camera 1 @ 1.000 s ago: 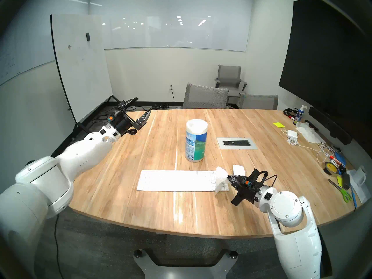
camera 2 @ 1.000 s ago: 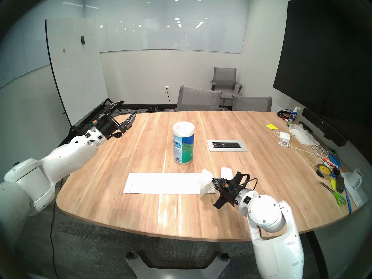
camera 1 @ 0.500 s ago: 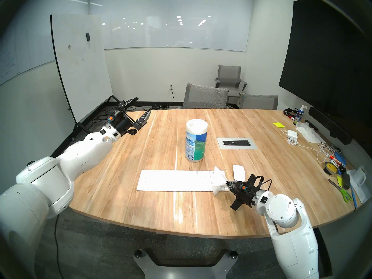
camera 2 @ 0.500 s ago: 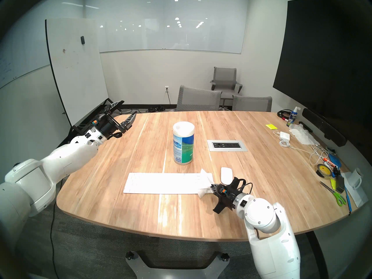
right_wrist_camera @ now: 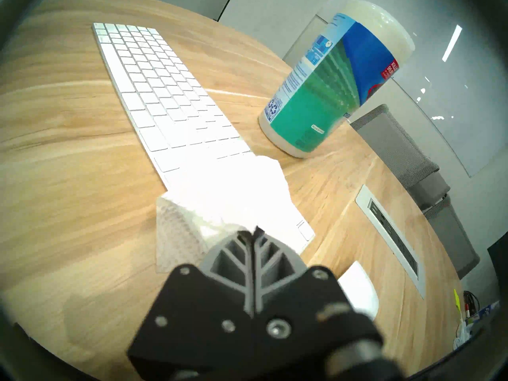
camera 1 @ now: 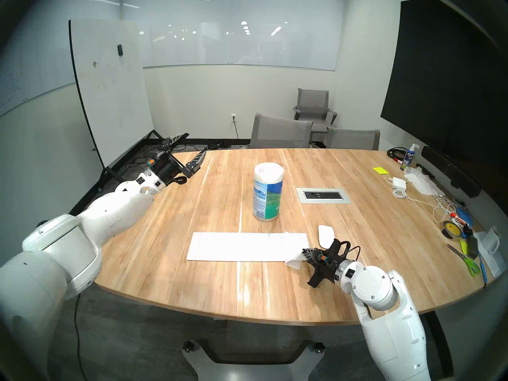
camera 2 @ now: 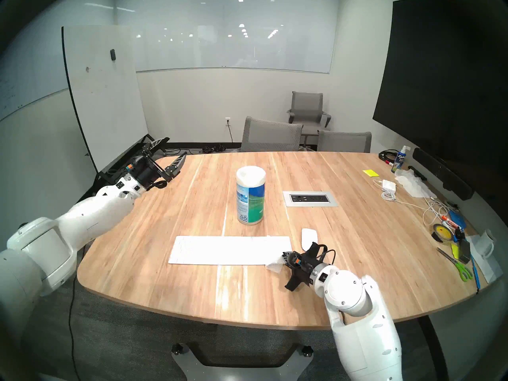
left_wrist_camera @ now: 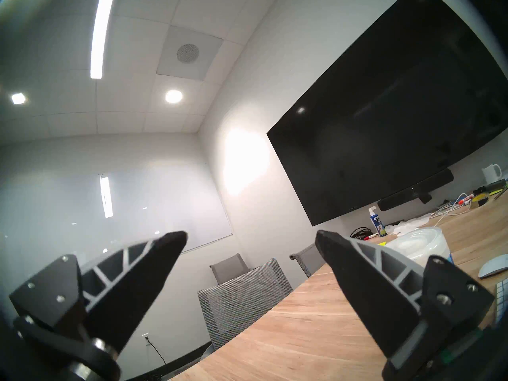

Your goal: Wipe the keyboards and mice with a disinfecting wipe, then set the wipe down

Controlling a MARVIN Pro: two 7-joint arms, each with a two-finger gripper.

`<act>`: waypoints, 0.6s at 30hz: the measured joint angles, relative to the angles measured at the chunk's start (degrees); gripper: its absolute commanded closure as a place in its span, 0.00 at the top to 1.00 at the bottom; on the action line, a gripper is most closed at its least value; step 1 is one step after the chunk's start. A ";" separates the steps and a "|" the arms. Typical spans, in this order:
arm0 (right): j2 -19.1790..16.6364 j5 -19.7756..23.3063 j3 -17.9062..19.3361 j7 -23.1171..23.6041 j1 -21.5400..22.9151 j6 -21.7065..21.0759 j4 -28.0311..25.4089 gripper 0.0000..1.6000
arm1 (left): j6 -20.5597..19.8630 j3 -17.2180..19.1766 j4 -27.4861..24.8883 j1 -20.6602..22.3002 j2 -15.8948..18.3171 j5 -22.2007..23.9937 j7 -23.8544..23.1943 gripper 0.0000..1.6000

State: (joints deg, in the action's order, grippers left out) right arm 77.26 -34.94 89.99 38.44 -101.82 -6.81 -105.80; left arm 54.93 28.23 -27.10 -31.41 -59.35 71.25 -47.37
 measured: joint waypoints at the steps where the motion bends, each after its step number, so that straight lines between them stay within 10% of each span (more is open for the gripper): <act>1: 0.08 -0.08 -0.11 -0.08 0.20 0.05 0.28 0.00 | 0.00 0.06 0.01 -0.01 -0.02 -0.02 -0.03 1.00; 18: 1.06 -1.40 -1.16 -1.23 4.13 0.35 6.29 0.00 | 0.00 0.71 0.23 -0.12 -0.20 -0.33 -0.37 1.00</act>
State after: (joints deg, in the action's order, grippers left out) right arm 78.32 -36.34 88.83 37.21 -97.69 -6.46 -99.51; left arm 54.93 28.94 -26.88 -31.53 -59.55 70.93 -47.74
